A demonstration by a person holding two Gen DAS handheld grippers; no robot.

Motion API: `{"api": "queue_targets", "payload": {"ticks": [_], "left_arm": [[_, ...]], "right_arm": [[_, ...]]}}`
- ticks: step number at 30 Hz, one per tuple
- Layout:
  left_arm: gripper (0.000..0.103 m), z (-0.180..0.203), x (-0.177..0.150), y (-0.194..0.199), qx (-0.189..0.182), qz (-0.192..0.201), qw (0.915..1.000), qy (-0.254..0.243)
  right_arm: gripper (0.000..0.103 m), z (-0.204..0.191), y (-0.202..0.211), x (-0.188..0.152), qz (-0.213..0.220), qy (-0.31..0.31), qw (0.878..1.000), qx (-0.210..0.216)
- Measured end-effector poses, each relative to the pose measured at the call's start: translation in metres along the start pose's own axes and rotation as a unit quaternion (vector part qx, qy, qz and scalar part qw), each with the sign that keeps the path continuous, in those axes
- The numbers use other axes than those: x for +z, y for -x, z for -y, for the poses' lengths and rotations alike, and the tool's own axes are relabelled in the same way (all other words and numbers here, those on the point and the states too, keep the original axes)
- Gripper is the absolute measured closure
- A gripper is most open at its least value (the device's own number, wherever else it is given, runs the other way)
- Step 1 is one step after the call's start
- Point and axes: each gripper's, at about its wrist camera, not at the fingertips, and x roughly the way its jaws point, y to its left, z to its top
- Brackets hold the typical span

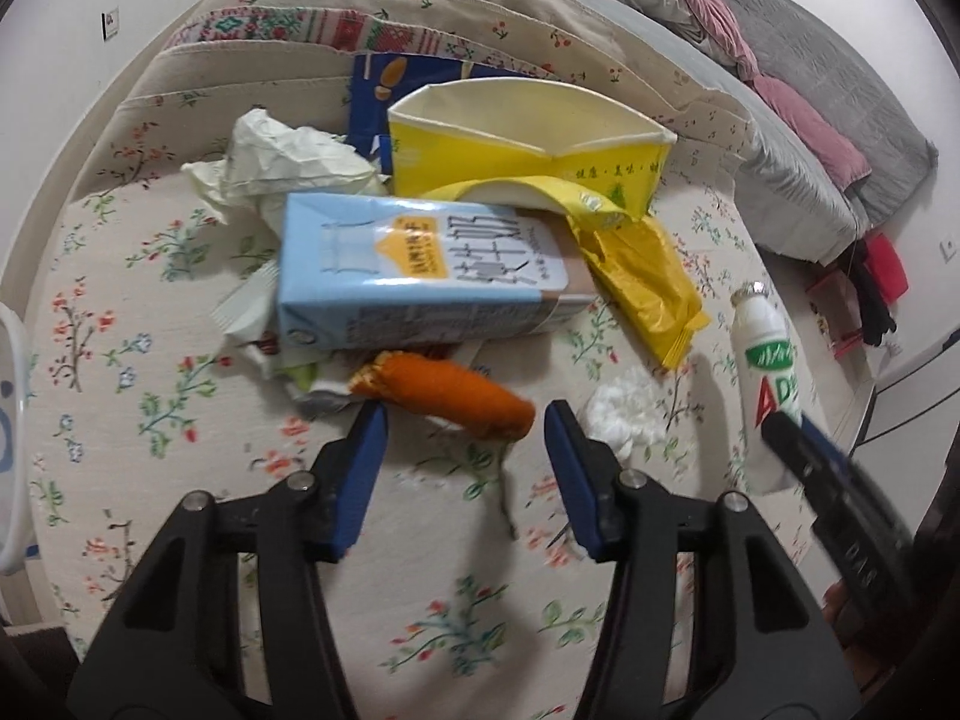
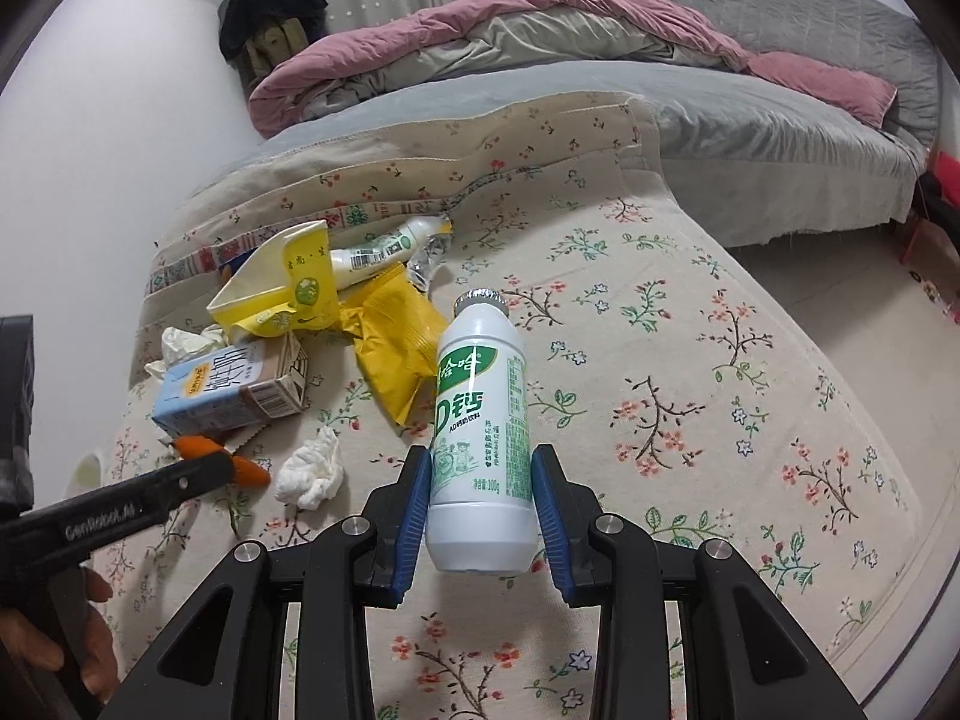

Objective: Collect trash
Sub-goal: 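Grasp the orange carrot toy with the left gripper while the right gripper holds the bottle, then carry the orange toy over the bin and open the left gripper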

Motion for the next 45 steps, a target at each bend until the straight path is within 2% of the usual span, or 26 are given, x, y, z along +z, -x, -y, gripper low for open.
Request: {"api": "queue_targets", "payload": {"ticks": [3, 6, 7, 10, 14, 17, 22, 33, 45], "left_arm": [[0.047, 0.008, 0.003, -0.004, 0.005, 0.002, 1.0, 0.005], [0.049, 0.013, 0.005, -0.011, 0.026, 0.001, 0.9996, 0.011], [0.054, 0.014, 0.005, -0.013, 0.034, 0.0, 0.9994, 0.01], [0.059, 0.019, 0.006, -0.017, 0.047, 0.001, 0.9989, 0.005], [0.074, 0.017, 0.003, -0.013, 0.047, 0.003, 0.9989, -0.004], [0.078, 0.017, 0.0, -0.009, 0.043, 0.002, 0.999, -0.014], [0.08, 0.012, -0.007, 0.001, 0.027, -0.003, 0.9994, -0.021], [0.081, -0.004, -0.023, 0.034, 0.014, 0.018, 0.9992, -0.034], [0.081, -0.04, -0.027, 0.059, 0.03, 0.043, 0.9985, -0.014]], "right_arm": [[0.068, 0.0, 0.0, -0.001, -0.001, 0.001, 1.0, 0.0], [0.068, 0.0, 0.001, -0.001, 0.001, 0.001, 1.0, -0.001], [0.068, 0.0, 0.002, 0.0, 0.002, 0.001, 1.0, -0.001], [0.068, 0.001, 0.003, 0.0, 0.004, -0.002, 1.0, 0.0], [0.068, 0.001, 0.005, -0.001, 0.004, -0.003, 1.0, 0.001], [0.068, 0.0, 0.008, 0.0, 0.007, -0.003, 1.0, 0.004], [0.068, -0.005, 0.015, 0.002, 0.017, 0.002, 1.0, 0.008], [0.068, -0.027, 0.02, 0.004, 0.024, 0.02, 0.999, 0.026], [0.068, -0.076, 0.018, 0.0, 0.021, 0.063, 0.996, 0.057]]}}
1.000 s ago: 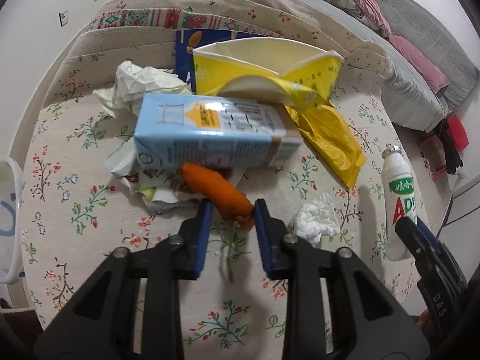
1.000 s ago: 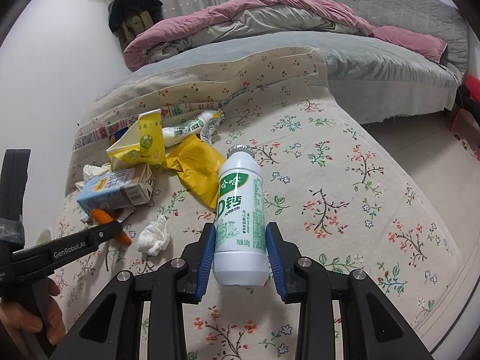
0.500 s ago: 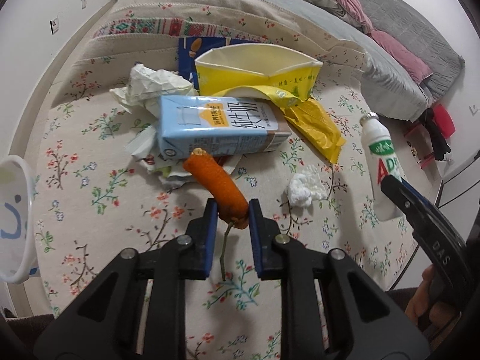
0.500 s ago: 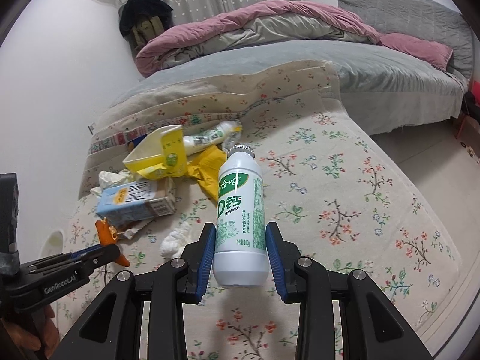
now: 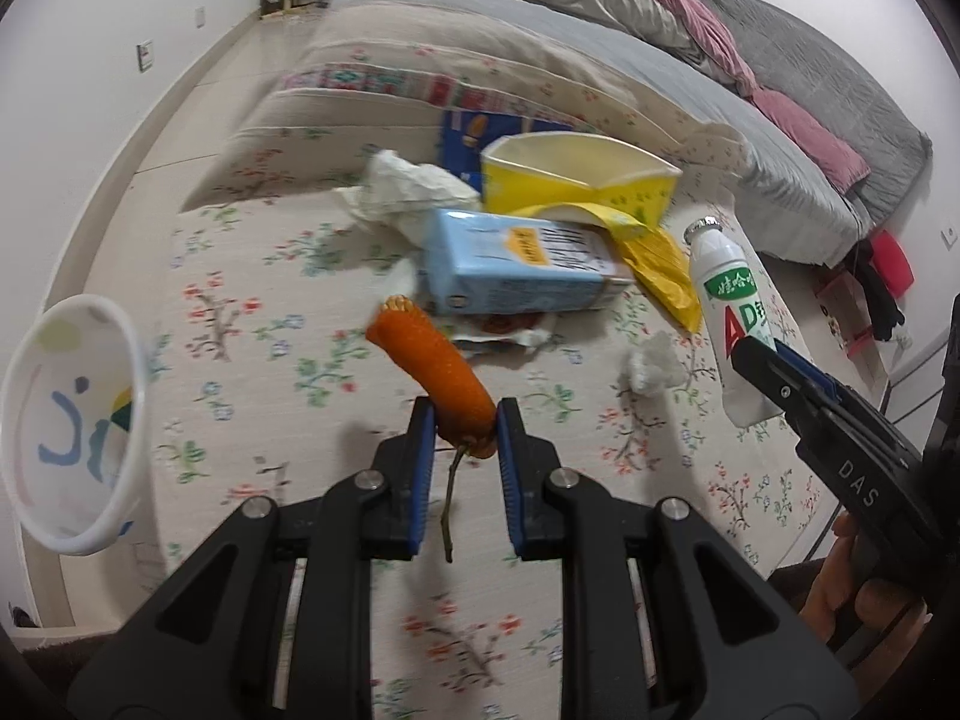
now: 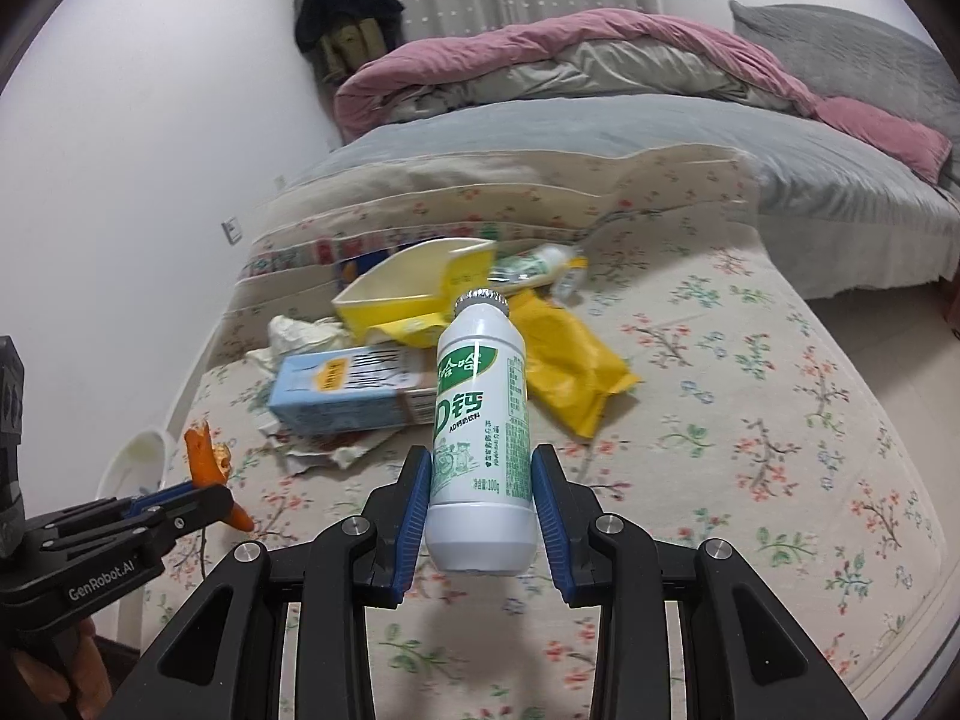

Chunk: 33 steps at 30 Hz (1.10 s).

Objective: Collect trash
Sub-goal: 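Carry the orange toy over the bin and open the left gripper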

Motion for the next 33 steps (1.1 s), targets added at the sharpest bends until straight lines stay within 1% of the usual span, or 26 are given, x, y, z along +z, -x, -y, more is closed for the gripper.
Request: {"api": "queue_targets", "payload": {"ticks": [7, 15, 23, 33], "left_arm": [[0.081, -0.039, -0.005, 0.017, 0.013, 0.014, 0.9994, 0.03], [0.081, -0.083, -0.012, 0.029, 0.027, 0.021, 0.997, 0.069], [0.081, -0.124, -0.02, 0.045, 0.044, 0.033, 0.9931, 0.104], [0.081, -0.174, -0.031, 0.058, 0.06, 0.038, 0.9869, 0.145]], "right_arm": [[0.068, -0.03, -0.007, 0.001, -0.003, 0.027, 0.999, 0.017], [0.068, -0.073, -0.016, 0.001, -0.011, 0.062, 0.997, 0.039], [0.068, -0.112, -0.025, -0.002, -0.019, 0.093, 0.994, 0.058], [0.068, -0.159, -0.037, -0.011, -0.035, 0.126, 0.987, 0.095]]}}
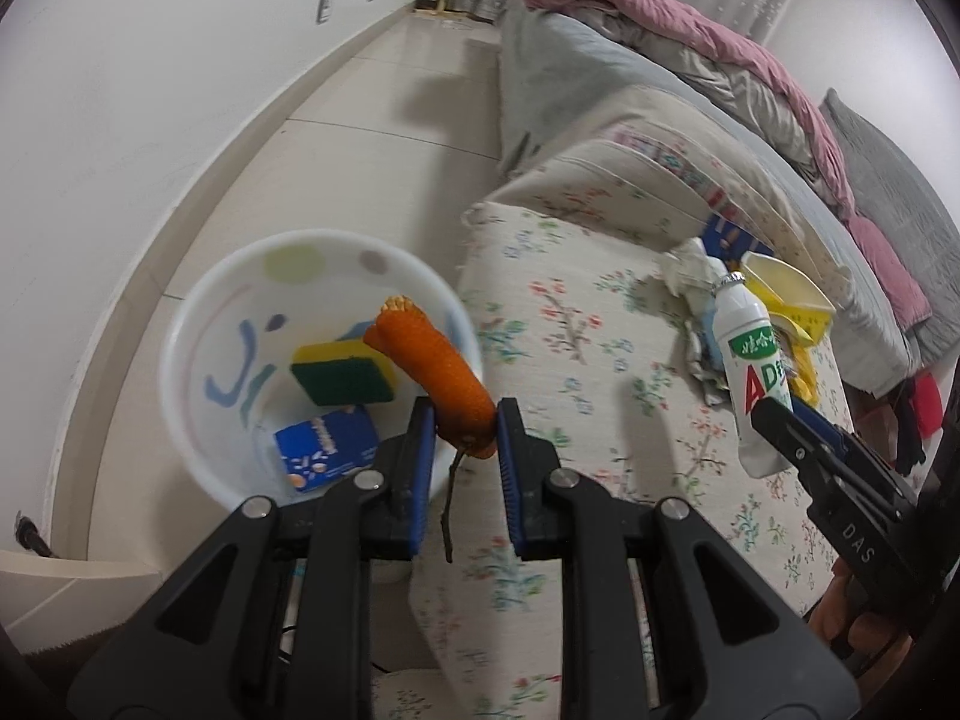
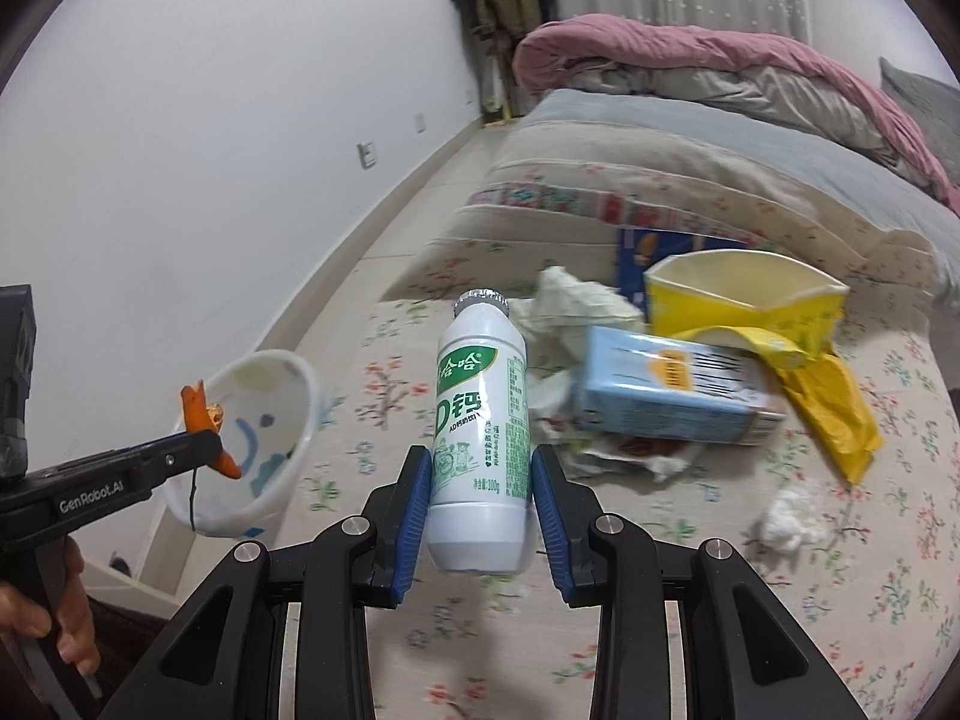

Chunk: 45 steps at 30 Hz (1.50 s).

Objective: Collect trash
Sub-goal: 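Carry the orange toy over the bin and open the left gripper, then move the white bottle over the bin and open the right gripper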

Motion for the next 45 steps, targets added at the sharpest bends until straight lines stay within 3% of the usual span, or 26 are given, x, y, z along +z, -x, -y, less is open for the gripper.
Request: {"api": "queue_targets", "payload": {"ticks": [15, 16, 19, 23, 29, 37, 45], "left_arm": [[0.079, -0.061, 0.004, -0.006, 0.019, -0.018, 0.9985, 0.049], [0.073, -0.064, 0.005, -0.006, 0.022, -0.019, 0.9983, 0.05], [0.039, -0.069, 0.005, 0.001, 0.037, -0.008, 0.9979, 0.053], [0.028, -0.075, 0.005, 0.01, 0.069, 0.0, 0.9966, 0.045], [0.019, -0.092, 0.001, 0.019, 0.11, -0.003, 0.9926, 0.052], [0.014, -0.108, -0.002, 0.019, 0.152, -0.008, 0.9861, 0.067], [0.008, -0.114, -0.001, 0.021, 0.165, -0.003, 0.9836, 0.072]], "right_arm": [[0.068, -0.063, -0.026, 0.001, -0.015, 0.046, 0.996, 0.068], [0.068, -0.067, -0.028, 0.001, -0.017, 0.05, 0.996, 0.073], [0.068, -0.077, -0.034, 0.0, -0.023, 0.058, 0.995, 0.082], [0.068, -0.088, -0.042, -0.001, -0.035, 0.065, 0.993, 0.093], [0.068, -0.105, -0.057, 0.002, -0.054, 0.079, 0.989, 0.109], [0.068, -0.134, -0.087, 0.009, -0.09, 0.106, 0.983, 0.119], [0.068, -0.145, -0.105, 0.009, -0.105, 0.12, 0.98, 0.115]]}}
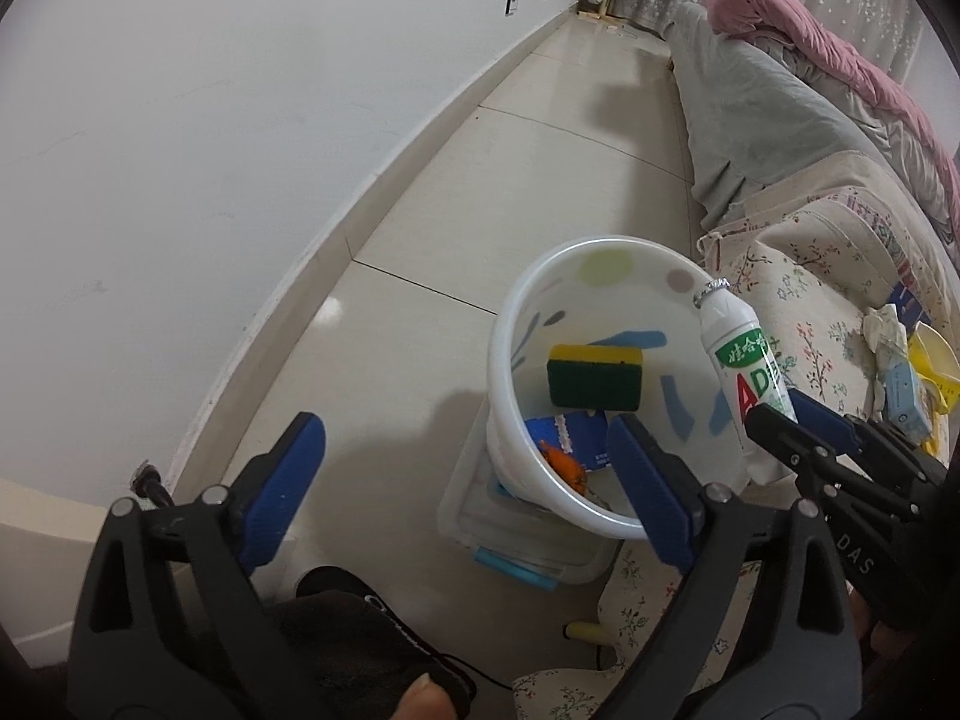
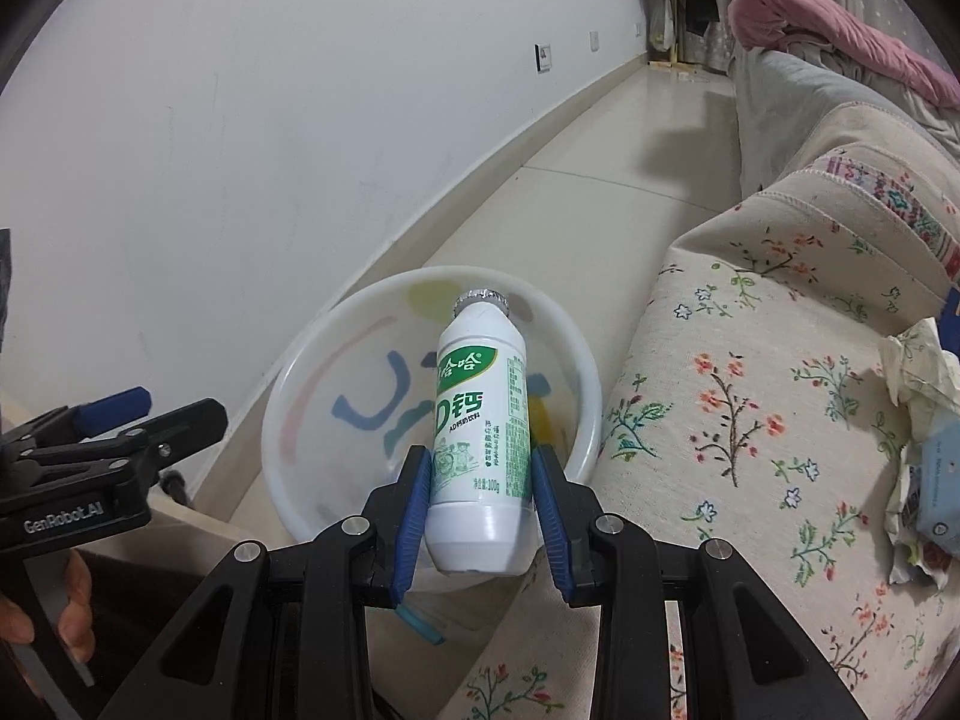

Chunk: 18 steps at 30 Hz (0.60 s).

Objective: Collect trash
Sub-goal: 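Move the white bottle over the bin and open the right gripper, then move both grippers back over the bed toward the remaining trash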

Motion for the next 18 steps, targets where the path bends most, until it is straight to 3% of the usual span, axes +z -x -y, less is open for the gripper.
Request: {"api": "queue_targets", "payload": {"ticks": [6, 8, 9, 18], "left_arm": [[0.007, -0.004, -0.001, -0.002, 0.0, -0.004, 1.0, 0.005], [0.007, -0.004, -0.001, -0.002, 0.0, -0.005, 1.0, 0.006], [0.007, -0.004, 0.0, -0.002, -0.001, -0.005, 1.0, 0.007], [0.006, -0.001, 0.002, 0.0, -0.019, -0.005, 0.9998, 0.008]], "right_arm": [[0.066, 0.002, -0.005, 0.004, 0.007, -0.007, 1.0, 0.011], [0.042, 0.006, -0.001, 0.004, 0.013, -0.017, 1.0, 0.021], [0.039, 0.007, 0.003, 0.004, 0.021, -0.02, 0.999, 0.024], [0.038, 0.023, 0.039, -0.003, 0.053, -0.036, 0.998, -0.004]]}}
